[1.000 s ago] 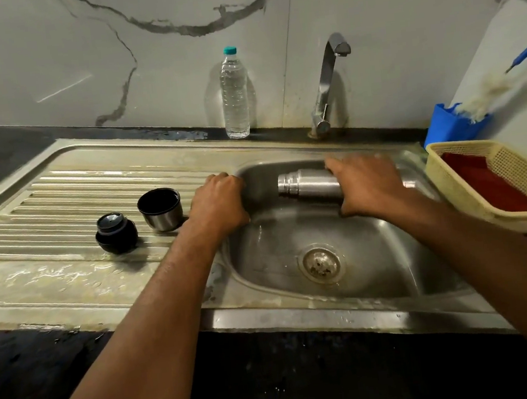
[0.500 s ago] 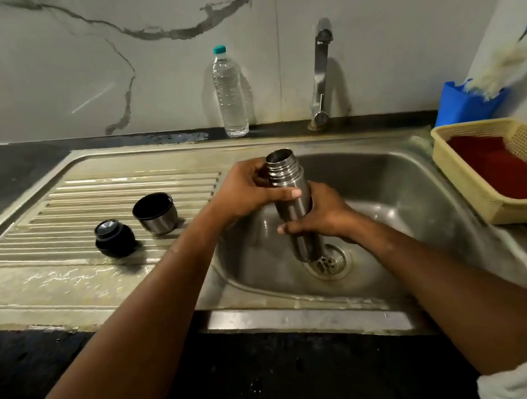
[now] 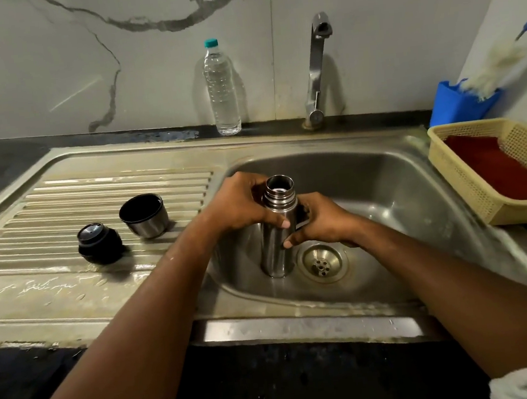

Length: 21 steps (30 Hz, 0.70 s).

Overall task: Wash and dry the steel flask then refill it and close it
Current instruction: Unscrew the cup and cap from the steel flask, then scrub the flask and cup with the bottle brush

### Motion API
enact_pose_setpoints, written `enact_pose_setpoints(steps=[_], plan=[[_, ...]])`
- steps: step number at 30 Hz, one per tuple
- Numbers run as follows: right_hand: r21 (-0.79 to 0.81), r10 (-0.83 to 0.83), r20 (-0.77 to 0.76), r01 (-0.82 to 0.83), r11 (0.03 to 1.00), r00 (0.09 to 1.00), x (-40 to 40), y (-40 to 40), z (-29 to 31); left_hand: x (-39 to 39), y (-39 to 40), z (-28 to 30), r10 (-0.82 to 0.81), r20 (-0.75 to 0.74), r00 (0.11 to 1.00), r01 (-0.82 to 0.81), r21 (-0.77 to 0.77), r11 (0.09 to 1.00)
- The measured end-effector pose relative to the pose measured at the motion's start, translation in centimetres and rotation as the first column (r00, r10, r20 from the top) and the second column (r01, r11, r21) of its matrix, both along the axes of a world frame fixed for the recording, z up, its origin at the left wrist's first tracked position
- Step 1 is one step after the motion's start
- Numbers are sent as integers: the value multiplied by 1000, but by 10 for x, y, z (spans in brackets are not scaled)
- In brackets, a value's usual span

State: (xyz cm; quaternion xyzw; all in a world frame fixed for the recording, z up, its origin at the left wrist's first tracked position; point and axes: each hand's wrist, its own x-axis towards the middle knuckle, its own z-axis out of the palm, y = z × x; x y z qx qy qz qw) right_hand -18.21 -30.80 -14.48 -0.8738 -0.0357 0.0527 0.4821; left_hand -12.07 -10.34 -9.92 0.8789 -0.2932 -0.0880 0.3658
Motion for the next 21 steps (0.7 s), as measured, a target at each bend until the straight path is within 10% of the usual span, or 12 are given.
enact_pose_setpoints(steps=[11, 21], plan=[[21, -70, -66, 71, 997, 995, 0, -20, 11, -11, 5, 7, 30, 54, 998, -28, -39, 999], [71, -532, 257, 533, 843, 807, -29, -110, 116, -51, -56, 61, 190, 506, 841, 18, -378, 926]])
